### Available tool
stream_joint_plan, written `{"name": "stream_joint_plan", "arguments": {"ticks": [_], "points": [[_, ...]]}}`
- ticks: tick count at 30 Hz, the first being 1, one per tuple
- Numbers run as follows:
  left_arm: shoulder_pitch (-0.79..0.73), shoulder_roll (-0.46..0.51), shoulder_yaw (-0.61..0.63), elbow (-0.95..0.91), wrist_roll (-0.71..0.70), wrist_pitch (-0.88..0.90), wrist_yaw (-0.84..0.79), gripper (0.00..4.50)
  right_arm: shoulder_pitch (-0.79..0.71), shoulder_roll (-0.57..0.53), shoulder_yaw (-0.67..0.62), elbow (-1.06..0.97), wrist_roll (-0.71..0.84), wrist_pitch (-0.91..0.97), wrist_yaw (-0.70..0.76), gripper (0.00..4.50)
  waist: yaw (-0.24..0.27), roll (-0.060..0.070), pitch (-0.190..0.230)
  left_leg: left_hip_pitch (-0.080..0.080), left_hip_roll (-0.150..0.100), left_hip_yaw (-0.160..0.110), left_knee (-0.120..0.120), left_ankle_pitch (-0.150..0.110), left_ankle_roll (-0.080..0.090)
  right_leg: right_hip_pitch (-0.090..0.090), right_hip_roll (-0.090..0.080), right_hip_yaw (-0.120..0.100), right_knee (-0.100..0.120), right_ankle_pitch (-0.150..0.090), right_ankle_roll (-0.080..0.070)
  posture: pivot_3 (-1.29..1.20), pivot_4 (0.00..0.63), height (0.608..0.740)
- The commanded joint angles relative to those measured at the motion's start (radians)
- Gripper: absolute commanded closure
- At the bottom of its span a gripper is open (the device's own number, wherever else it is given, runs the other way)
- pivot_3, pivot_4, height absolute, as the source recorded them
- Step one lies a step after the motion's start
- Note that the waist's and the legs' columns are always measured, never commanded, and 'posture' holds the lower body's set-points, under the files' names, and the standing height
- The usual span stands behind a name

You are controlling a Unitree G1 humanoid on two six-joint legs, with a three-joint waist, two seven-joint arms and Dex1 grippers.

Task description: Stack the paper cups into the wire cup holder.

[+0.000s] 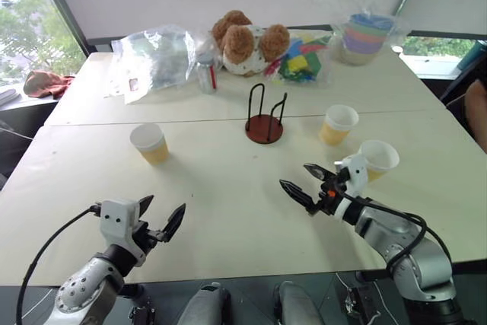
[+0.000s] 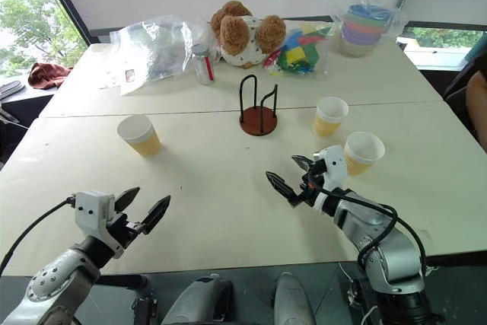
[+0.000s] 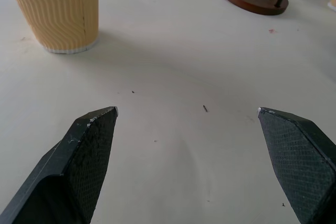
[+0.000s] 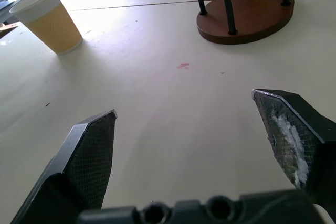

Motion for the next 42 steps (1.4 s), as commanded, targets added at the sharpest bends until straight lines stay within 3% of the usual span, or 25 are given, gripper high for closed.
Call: {"name": "stream_joint_plan", "arguments": {"ticks": [1,20,25,33,42], "points": [[-0.002,-0.003,0.024,-0.028,-0.014,-0.012,0.010,0.11,-0.012,0.004,-0.002,-0.030,0.001,-0.029,0.000,0.00,0.000,0.000,0.000,0.000,0.000,0.000,0.000,0.000,0.000,0.000,0.000,0.000,0.000,0.000,0.000,0.00,0.150,0.740],[-0.057,0.012,0.028,-0.025,-0.014,-0.001,0.015,0.11,-0.069,0.022,0.009,0.020,-0.036,-0.067,-0.028,0.00,-0.001,0.000,0.000,0.000,0.000,0.000,0.000,0.000,0.000,0.000,0.000,0.000,0.000,0.000,0.000,0.00,0.150,0.740],[-0.176,0.124,0.082,-0.024,-0.138,0.095,-0.054,0.11,-0.200,0.081,0.073,0.030,-0.071,-0.012,-0.103,0.00,-0.003,0.000,0.000,0.000,0.000,0.000,0.000,0.000,0.000,-0.001,0.001,0.000,0.001,0.000,0.000,0.00,0.150,0.740],[-0.244,0.279,0.178,0.005,-0.245,0.178,-0.134,0.11,-0.417,0.193,0.171,0.232,-0.199,-0.021,-0.207,0.00,-0.013,0.000,0.000,0.000,0.000,0.000,-0.002,0.002,-0.003,-0.003,0.002,0.000,0.001,0.001,0.000,0.00,0.150,0.740],[-0.251,0.272,0.207,0.023,-0.232,0.165,-0.111,0.11,-0.612,0.286,0.178,0.588,-0.315,-0.187,-0.252,0.00,-0.029,0.001,0.000,0.000,0.000,0.000,-0.004,0.003,-0.005,-0.004,0.002,0.000,0.001,0.001,0.000,0.00,0.150,0.740]]}}
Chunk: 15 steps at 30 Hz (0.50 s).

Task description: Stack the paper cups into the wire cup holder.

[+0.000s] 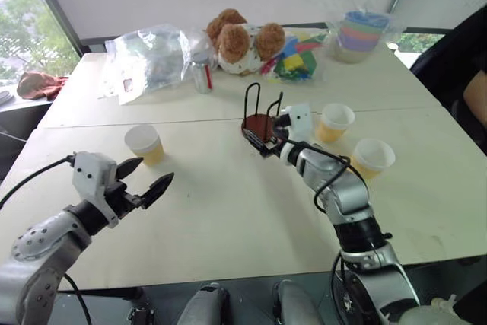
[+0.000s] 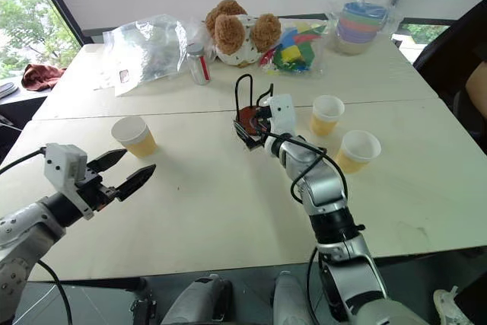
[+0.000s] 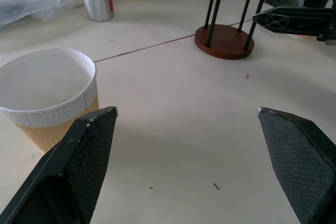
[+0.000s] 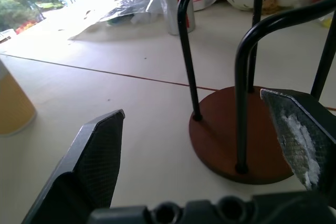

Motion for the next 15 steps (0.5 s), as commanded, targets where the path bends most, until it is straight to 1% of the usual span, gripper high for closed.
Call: {"name": "stream_joint_plan", "arguments": {"ticks": [1,3,4,6,7,10,11,15], "points": [[-0.001,-0.015,0.010,-0.018,0.005,-0.018,0.018,0.11,-0.068,0.028,-0.003,0.118,-0.044,-0.103,-0.013,0.00,-0.003,0.000,0.000,0.000,0.000,0.000,-0.001,0.000,0.000,0.000,0.000,0.000,0.000,0.000,0.000,0.00,0.150,0.740],[-0.004,-0.024,0.010,-0.021,0.010,-0.020,0.032,0.00,-0.095,0.037,-0.007,0.181,-0.062,-0.147,-0.016,0.51,-0.003,0.000,0.000,0.000,0.000,0.000,-0.002,0.001,-0.001,-0.001,0.000,0.000,0.000,0.000,0.000,0.00,0.150,0.740],[-0.003,-0.027,0.008,-0.024,0.012,-0.020,0.036,0.00,-0.106,0.042,-0.007,0.203,-0.067,-0.166,-0.014,0.94,-0.003,0.000,0.000,0.000,0.000,0.000,-0.004,0.001,-0.002,-0.002,0.000,0.000,0.000,0.000,0.000,0.00,0.150,0.740],[0.002,-0.032,0.002,-0.029,0.020,-0.022,0.041,0.00,-0.122,0.050,-0.007,0.235,-0.076,-0.193,-0.009,1.88,-0.004,0.000,0.000,0.000,0.000,0.000,-0.006,0.003,-0.005,-0.003,0.000,0.000,0.000,0.000,0.000,0.00,0.150,0.740],[0.003,-0.033,-0.001,-0.032,0.025,-0.023,0.043,0.00,-0.127,0.052,-0.008,0.245,-0.078,-0.202,-0.006,2.52,-0.005,0.000,0.000,0.000,0.000,0.000,-0.007,0.004,-0.006,-0.003,0.000,0.000,0.000,0.000,0.000,0.00,0.150,0.740],[0.003,-0.038,-0.004,-0.036,0.029,-0.021,0.049,0.00,-0.136,0.053,-0.004,0.272,-0.099,-0.227,-0.006,4.12,-0.005,0.000,0.000,0.000,0.000,0.000,-0.008,0.004,-0.006,-0.004,0.000,0.001,0.000,0.000,0.000,0.00,0.150,0.740],[0.003,-0.036,-0.006,-0.037,0.028,-0.017,0.047,0.00,-0.140,0.050,0.002,0.281,-0.107,-0.236,0.000,4.47,-0.005,0.000,0.000,0.000,0.000,0.000,-0.008,0.004,-0.006,-0.004,0.000,0.001,0.000,0.000,0.000,0.00,0.150,0.740],[0.008,-0.026,0.001,-0.046,0.006,0.000,0.036,0.00,-0.143,0.033,0.010,0.260,-0.102,-0.242,0.074,4.47,-0.006,0.000,0.000,0.000,0.000,0.000,-0.008,0.004,-0.006,-0.004,0.000,0.001,0.000,0.000,0.000,0.00,0.150,0.740]]}}
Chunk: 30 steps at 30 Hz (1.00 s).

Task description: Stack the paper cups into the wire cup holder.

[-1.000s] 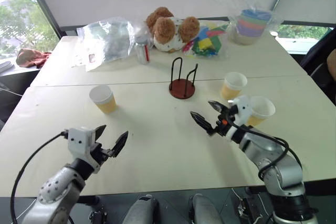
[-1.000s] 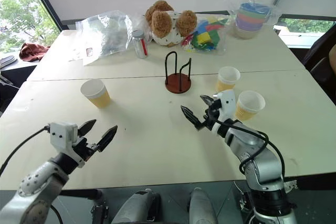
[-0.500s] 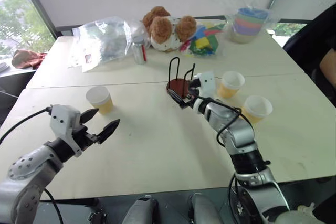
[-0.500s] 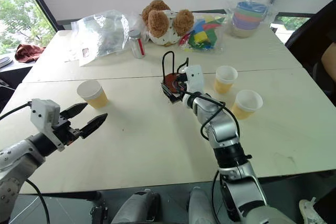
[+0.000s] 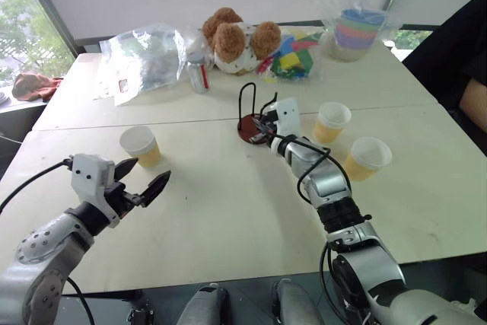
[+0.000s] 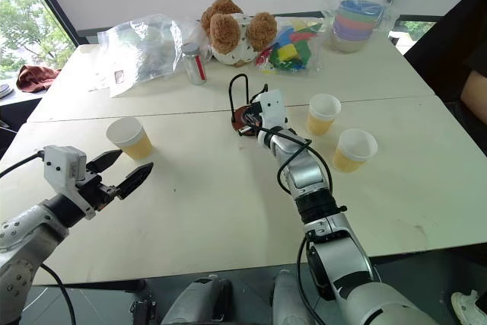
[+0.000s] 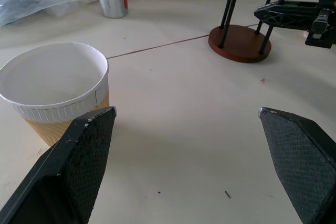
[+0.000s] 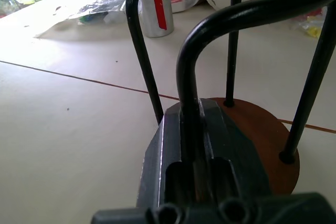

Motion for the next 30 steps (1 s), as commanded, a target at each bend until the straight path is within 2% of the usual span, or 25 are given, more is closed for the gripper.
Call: {"name": "stream_joint_plan", "arguments": {"ticks": [1,7,13,18,22,23,27,28,30], "points": [[0.010,0.022,0.014,-0.046,-0.031,0.010,-0.022,0.00,-0.021,-0.018,0.010,-0.082,0.021,-0.018,0.096,4.47,0.000,0.000,0.000,0.000,0.000,0.000,0.000,0.000,0.000,0.000,0.000,0.000,0.000,0.000,0.000,0.00,0.150,0.740],[0.102,0.105,0.074,-0.098,-0.141,0.066,-0.137,0.00,0.130,-0.178,0.007,-0.460,0.201,0.178,0.386,4.47,0.004,0.000,0.000,0.000,0.000,-0.001,-0.001,-0.001,0.001,0.000,0.000,0.000,-0.001,0.000,0.000,0.00,0.150,0.740],[0.217,0.168,0.104,-0.137,-0.211,0.105,-0.222,0.00,0.262,-0.253,0.011,-0.696,0.314,0.352,0.435,4.47,0.003,0.000,0.000,0.000,0.001,0.000,-0.001,-0.004,0.007,0.001,-0.002,0.000,-0.002,0.000,-0.001,0.00,0.150,0.740],[0.189,0.158,0.065,-0.117,-0.182,0.083,-0.202,0.00,0.307,-0.254,0.044,-0.715,0.297,0.351,0.424,4.47,0.006,0.000,0.000,0.001,0.001,0.000,0.000,-0.004,0.007,0.001,-0.002,-0.001,-0.001,-0.001,-0.002,0.00,0.150,0.740],[0.163,0.155,0.047,-0.110,-0.170,0.082,-0.195,0.00,0.316,-0.260,0.058,-0.719,0.277,0.334,0.414,2.93,0.007,0.000,0.000,0.001,0.001,0.000,0.000,-0.004,0.007,0.002,-0.002,-0.001,-0.001,0.000,-0.002,0.00,0.150,0.740],[0.157,0.156,0.042,-0.107,-0.167,0.080,-0.196,0.00,0.320,-0.264,0.058,-0.725,0.276,0.333,0.412,2.30,0.007,0.000,0.000,0.001,0.001,0.000,0.000,-0.004,0.007,0.002,-0.002,-0.001,-0.001,0.000,-0.002,0.00,0.150,0.740],[0.107,0.170,0.025,-0.090,-0.178,0.091,-0.211,0.00,0.333,-0.320,0.044,-0.788,0.300,0.380,0.438,0.26,0.009,0.000,0.000,0.001,0.001,0.000,0.000,-0.004,0.007,0.001,-0.002,-0.001,-0.001,-0.001,-0.002,0.00,0.150,0.740],[0.091,0.176,0.017,-0.084,-0.184,0.096,-0.219,0.00,0.336,-0.342,0.033,-0.814,0.315,0.406,0.447,0.12,0.011,0.000,0.000,0.001,0.001,0.000,0.000,-0.004,0.007,0.002,-0.002,-0.001,-0.002,0.000,-0.002,0.00,0.150,0.740],[0.066,0.190,-0.003,-0.083,-0.199,0.110,-0.237,0.00,0.349,-0.395,-0.005,-0.868,0.359,0.467,0.462,0.12,0.009,0.000,0.000,0.001,0.001,0.000,0.000,-0.004,0.007,0.002,-0.002,-0.001,-0.002,0.000,-0.002,0.00,0.150,0.740]]}}
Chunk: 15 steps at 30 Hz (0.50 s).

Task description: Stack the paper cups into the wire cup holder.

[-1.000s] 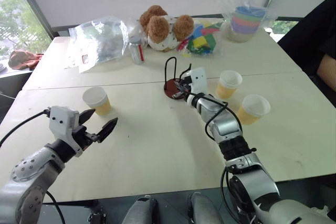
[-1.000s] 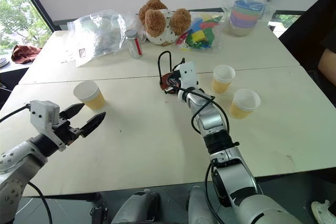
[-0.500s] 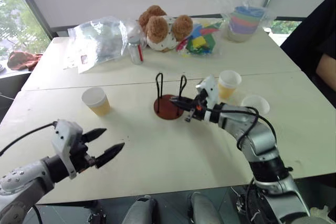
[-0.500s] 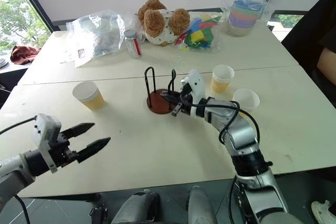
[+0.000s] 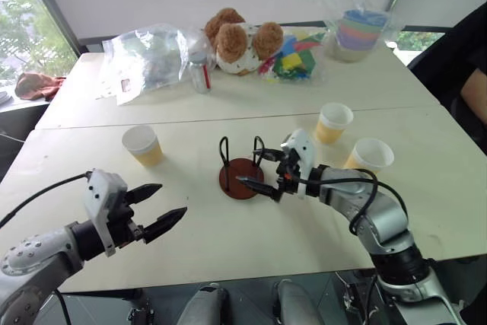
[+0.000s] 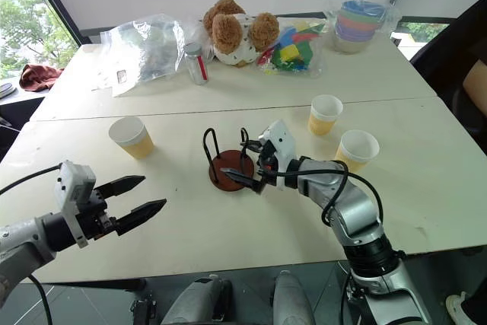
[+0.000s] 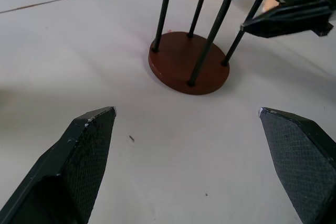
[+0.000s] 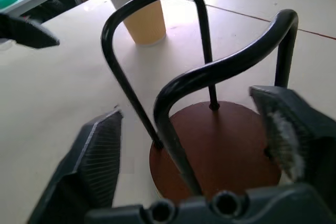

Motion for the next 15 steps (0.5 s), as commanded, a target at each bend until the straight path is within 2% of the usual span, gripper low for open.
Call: {"name": "stream_joint_plan", "arguments": {"ticks": [1,3,6,10,12,15], "points": [[-0.038,0.031,-0.027,-0.013,-0.038,0.015,-0.038,0.00,0.022,-0.092,-0.088,-0.135,0.086,0.098,0.037,0.12,0.001,0.000,0.000,0.000,0.000,0.000,0.000,0.000,0.000,0.000,0.000,0.000,0.000,0.000,0.000,0.00,0.150,0.740],[-0.063,0.044,-0.054,-0.017,-0.057,0.032,-0.053,0.00,0.051,-0.183,-0.136,-0.190,0.138,0.159,0.082,0.12,0.003,0.000,0.000,0.000,0.000,0.000,0.000,0.000,0.000,0.000,0.000,0.000,0.000,0.000,0.000,0.00,0.150,0.740],[-0.126,0.035,-0.129,-0.025,-0.107,0.065,-0.058,0.00,0.080,-0.463,-0.179,-0.239,0.166,0.187,0.268,0.12,0.014,0.003,0.002,-0.001,0.000,0.000,0.000,-0.001,0.001,0.001,-0.001,0.000,-0.002,0.000,0.000,0.00,0.150,0.740],[-0.193,0.069,-0.220,-0.020,-0.080,0.078,-0.102,0.00,-0.064,-0.737,-0.236,-0.090,0.143,0.152,0.411,0.12,0.009,0.004,0.003,0.000,0.001,0.003,0.002,-0.001,0.002,0.002,0.000,0.000,-0.003,-0.001,-0.001,0.00,0.150,0.740],[-0.221,0.101,-0.223,-0.012,-0.079,0.083,-0.125,0.00,-0.128,-0.798,-0.217,-0.008,0.100,0.100,0.445,0.12,0.005,0.003,0.003,0.000,0.002,0.003,0.002,-0.001,0.002,0.002,0.000,0.000,-0.003,-0.002,-0.003,0.00,0.150,0.740],[-0.261,0.153,-0.209,-0.005,-0.083,0.092,-0.154,0.00,-0.185,-0.834,-0.181,0.089,0.038,0.027,0.475,0.12,0.000,0.003,0.003,0.000,0.004,0.003,0.000,-0.001,0.002,0.002,0.001,-0.002,-0.004,-0.001,-0.002,0.00,0.150,0.740]]}}
